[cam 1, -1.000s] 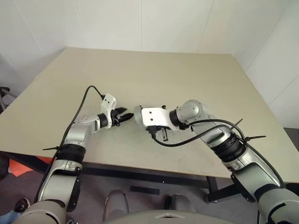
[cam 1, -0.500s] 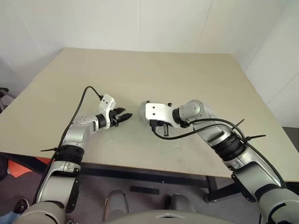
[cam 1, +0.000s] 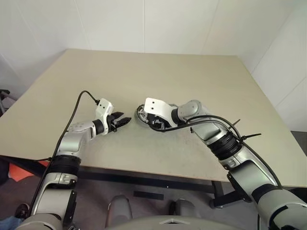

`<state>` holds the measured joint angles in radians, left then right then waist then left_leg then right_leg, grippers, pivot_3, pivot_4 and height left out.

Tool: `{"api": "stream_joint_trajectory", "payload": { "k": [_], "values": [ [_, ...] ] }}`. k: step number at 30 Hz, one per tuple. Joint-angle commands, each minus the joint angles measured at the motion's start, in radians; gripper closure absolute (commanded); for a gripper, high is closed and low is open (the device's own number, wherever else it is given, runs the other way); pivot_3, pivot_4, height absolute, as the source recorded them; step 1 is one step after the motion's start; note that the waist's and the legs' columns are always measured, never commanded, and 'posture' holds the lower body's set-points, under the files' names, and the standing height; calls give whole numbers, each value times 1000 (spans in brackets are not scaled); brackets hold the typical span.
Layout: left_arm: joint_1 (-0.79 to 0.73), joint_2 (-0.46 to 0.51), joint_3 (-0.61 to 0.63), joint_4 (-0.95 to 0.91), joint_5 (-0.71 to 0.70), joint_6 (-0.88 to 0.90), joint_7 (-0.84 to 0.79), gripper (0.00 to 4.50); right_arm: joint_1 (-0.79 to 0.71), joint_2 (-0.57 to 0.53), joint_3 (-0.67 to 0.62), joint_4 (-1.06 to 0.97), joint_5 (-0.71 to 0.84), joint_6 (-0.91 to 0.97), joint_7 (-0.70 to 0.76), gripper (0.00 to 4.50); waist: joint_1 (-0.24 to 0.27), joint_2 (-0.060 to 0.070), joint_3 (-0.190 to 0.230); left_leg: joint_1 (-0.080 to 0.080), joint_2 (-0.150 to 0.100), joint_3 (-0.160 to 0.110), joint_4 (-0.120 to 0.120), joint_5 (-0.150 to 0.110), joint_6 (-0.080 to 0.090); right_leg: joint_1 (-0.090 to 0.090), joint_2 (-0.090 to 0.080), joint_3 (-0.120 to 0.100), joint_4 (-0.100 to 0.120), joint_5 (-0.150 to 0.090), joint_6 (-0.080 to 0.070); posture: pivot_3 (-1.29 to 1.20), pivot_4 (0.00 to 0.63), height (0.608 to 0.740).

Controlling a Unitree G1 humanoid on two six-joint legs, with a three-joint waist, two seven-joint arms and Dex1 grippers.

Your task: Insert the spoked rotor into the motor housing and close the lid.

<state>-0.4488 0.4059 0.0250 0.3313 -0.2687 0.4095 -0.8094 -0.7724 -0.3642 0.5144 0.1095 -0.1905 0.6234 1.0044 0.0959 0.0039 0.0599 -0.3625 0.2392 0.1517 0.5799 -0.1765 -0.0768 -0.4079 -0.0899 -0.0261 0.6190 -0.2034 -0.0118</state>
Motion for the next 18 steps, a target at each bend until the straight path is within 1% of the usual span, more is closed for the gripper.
{"api": "stream_joint_trajectory", "payload": {
  "k": [1,5,6,11,14,18],
  "values": [
    [-3,10,17,-47,-15,6,8,1728,-42,6,-47,-19,28,13,-12,1527,0,0,0,0,0,0,0,0,0,0,0,0,0,0,0,0,0,740],
    [-12,8,13,-38,-15,7,9,1728,-51,10,-75,-49,58,50,-11,140,1,0,0,0,0,0,0,0,-1,0,0,0,0,0,0,0,0,740],
    [-15,7,12,-36,-14,6,8,1728,-53,10,-84,-63,69,63,-7,17,1,0,0,0,0,0,0,0,-1,0,0,0,0,0,0,0,0,740],
    [-34,-1,5,-13,-9,-3,3,1728,-75,23,-159,-141,146,146,-19,17,1,0,0,0,0,0,0,1,-1,0,0,0,0,0,0,0,0,740],
    [-47,-7,3,1,-8,-11,2,1728,-95,28,-226,-140,165,139,-80,17,1,0,0,0,0,0,0,1,-2,0,0,0,0,0,0,0,0,740],
    [-63,-15,1,25,-4,-29,1,1728,-82,5,-326,-94,162,97,-206,17,4,0,0,0,0,0,0,2,-3,0,0,0,1,0,0,0,0,740]
  ]
}}
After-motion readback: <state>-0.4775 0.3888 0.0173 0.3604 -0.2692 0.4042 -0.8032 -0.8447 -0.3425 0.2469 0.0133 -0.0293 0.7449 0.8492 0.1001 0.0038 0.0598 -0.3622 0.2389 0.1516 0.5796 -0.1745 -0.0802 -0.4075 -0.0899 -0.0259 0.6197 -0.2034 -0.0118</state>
